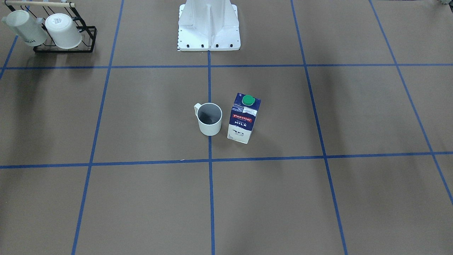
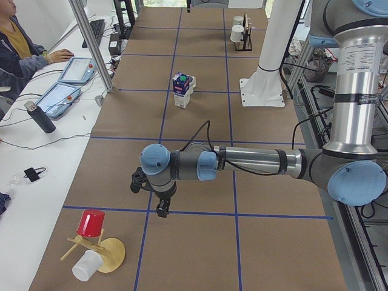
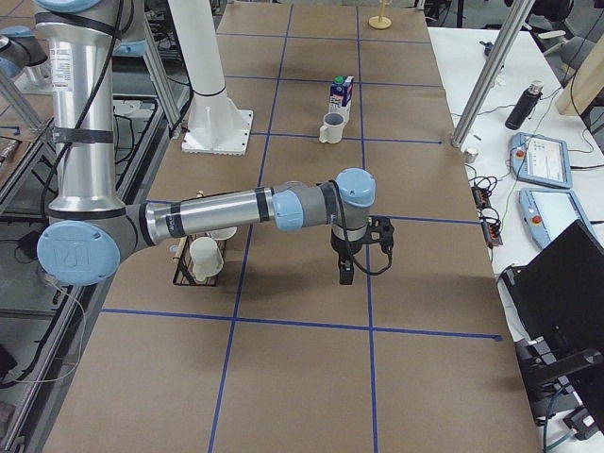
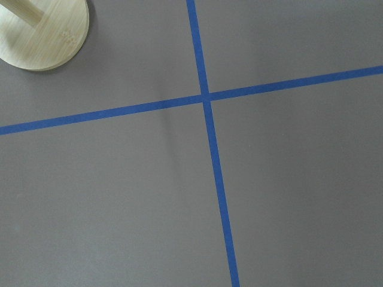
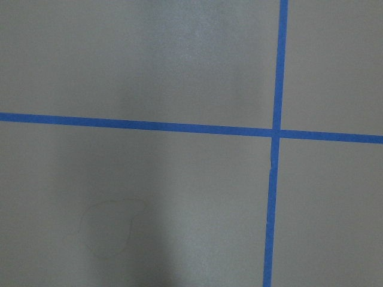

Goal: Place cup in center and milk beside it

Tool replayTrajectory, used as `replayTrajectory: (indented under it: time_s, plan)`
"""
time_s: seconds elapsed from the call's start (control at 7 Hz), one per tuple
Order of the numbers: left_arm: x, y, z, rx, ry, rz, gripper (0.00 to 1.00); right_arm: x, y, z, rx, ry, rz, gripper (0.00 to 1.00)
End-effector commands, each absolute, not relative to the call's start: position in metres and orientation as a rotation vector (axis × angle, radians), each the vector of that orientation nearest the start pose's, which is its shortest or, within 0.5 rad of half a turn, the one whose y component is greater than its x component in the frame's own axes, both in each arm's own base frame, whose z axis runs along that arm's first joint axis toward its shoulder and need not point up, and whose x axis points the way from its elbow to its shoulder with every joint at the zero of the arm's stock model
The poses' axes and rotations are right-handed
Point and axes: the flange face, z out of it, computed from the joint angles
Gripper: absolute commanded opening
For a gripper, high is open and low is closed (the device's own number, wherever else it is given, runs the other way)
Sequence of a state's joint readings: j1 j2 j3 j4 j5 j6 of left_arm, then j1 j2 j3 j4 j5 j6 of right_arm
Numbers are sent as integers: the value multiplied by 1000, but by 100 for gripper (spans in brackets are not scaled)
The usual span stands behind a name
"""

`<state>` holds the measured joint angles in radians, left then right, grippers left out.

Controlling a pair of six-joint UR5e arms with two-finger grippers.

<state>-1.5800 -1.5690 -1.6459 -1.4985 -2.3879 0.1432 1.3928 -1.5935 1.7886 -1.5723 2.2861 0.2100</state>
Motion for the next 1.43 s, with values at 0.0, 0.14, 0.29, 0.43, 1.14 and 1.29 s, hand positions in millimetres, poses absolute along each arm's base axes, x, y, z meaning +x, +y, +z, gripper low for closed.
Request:
replayTrajectory:
  time_s: [0.0,0.14,0.29,0.43,1.14,1.29]
  plan:
    - [-65,-489,586,69,820,-13,98,-19,-489,571,36,-733,-37,100]
    - [-64,-487,589,61,820,-15,98,-18,-481,580,18,-732,-31,100]
    - [-64,-488,588,63,820,-12,98,-17,-478,583,13,-729,-32,100]
    - [-62,-488,593,52,818,-14,98,-16,-477,584,12,-730,-30,100]
    - [-58,-481,595,133,822,29,98,1,-473,575,41,-732,-2,100]
    - [-58,-487,586,163,822,45,98,2,-471,576,37,-732,2,100]
